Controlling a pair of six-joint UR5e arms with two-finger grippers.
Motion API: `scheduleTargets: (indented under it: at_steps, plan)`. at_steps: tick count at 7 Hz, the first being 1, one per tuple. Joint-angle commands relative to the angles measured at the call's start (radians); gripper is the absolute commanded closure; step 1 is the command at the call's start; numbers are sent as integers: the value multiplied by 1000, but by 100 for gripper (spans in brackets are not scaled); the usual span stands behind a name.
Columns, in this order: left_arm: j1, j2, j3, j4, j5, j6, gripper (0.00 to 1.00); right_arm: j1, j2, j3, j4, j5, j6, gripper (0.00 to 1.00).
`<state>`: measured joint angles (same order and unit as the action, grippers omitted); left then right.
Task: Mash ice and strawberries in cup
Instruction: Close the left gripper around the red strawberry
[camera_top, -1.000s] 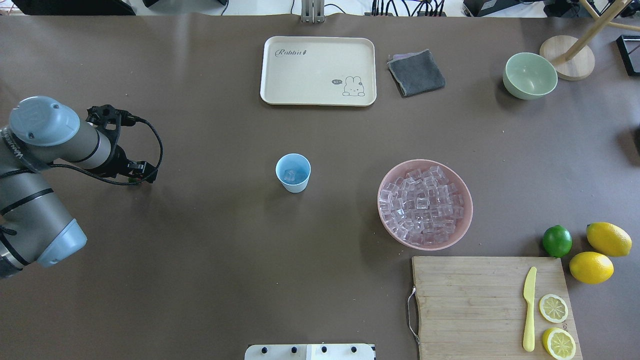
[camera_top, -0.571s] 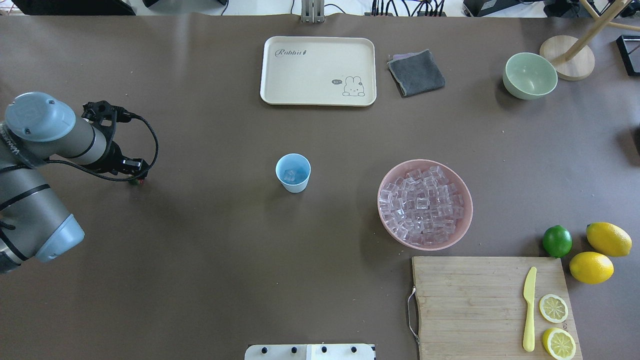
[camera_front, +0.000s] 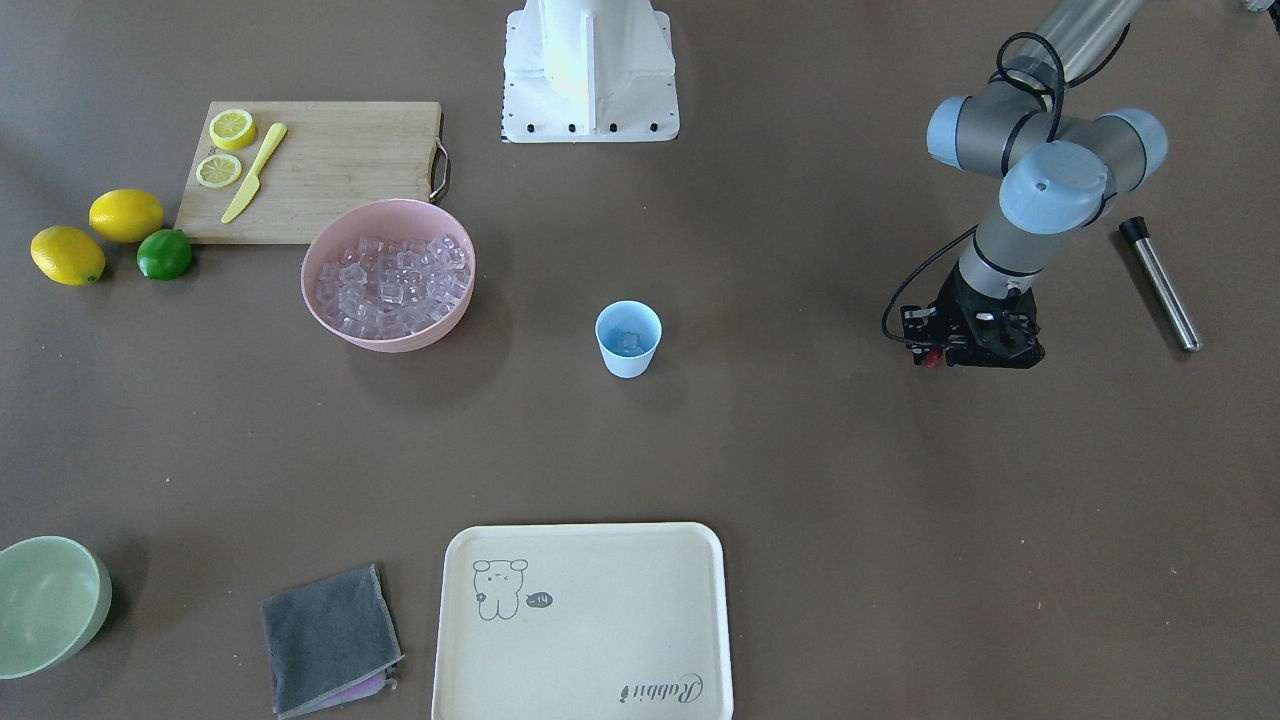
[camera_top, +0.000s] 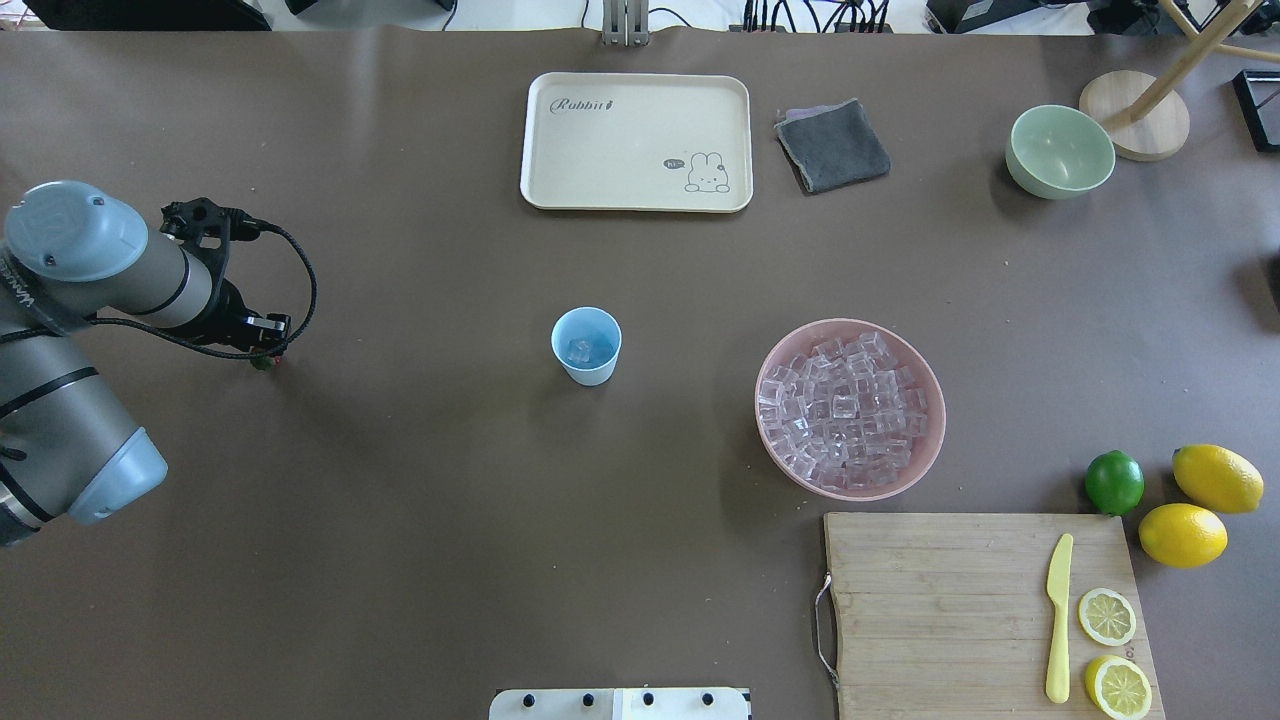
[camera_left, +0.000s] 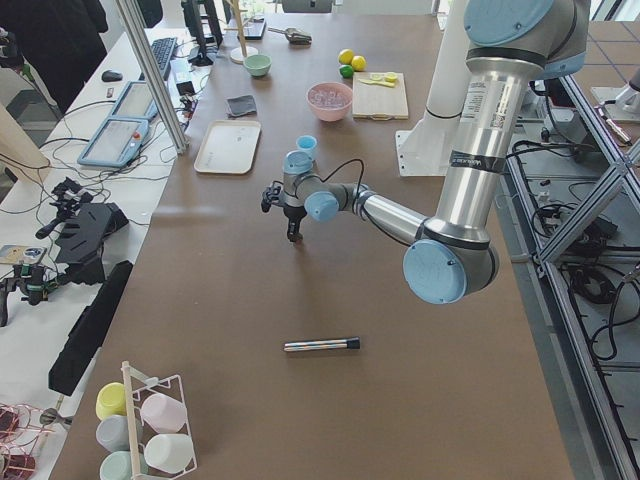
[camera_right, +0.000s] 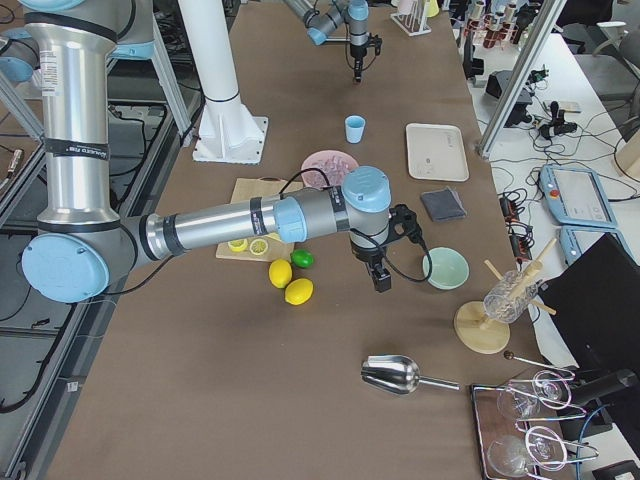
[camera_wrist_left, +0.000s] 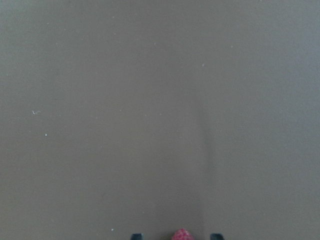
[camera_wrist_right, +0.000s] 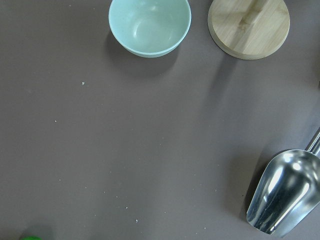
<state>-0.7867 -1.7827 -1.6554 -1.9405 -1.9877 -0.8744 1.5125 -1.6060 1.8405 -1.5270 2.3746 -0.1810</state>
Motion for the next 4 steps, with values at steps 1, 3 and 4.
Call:
scheduleTargets:
  at_steps: [1,3,4]
  plan:
    - [3,5,8,0,-5,0,65,0,-2,-1,-1,0,0,1]
    - [7,0,6,0,-5,-2,74,0,0,-4,-1,0,0,1]
    - [7,-10,-1,12,-6,-2,79,0,0,-3,-1,0,0,1]
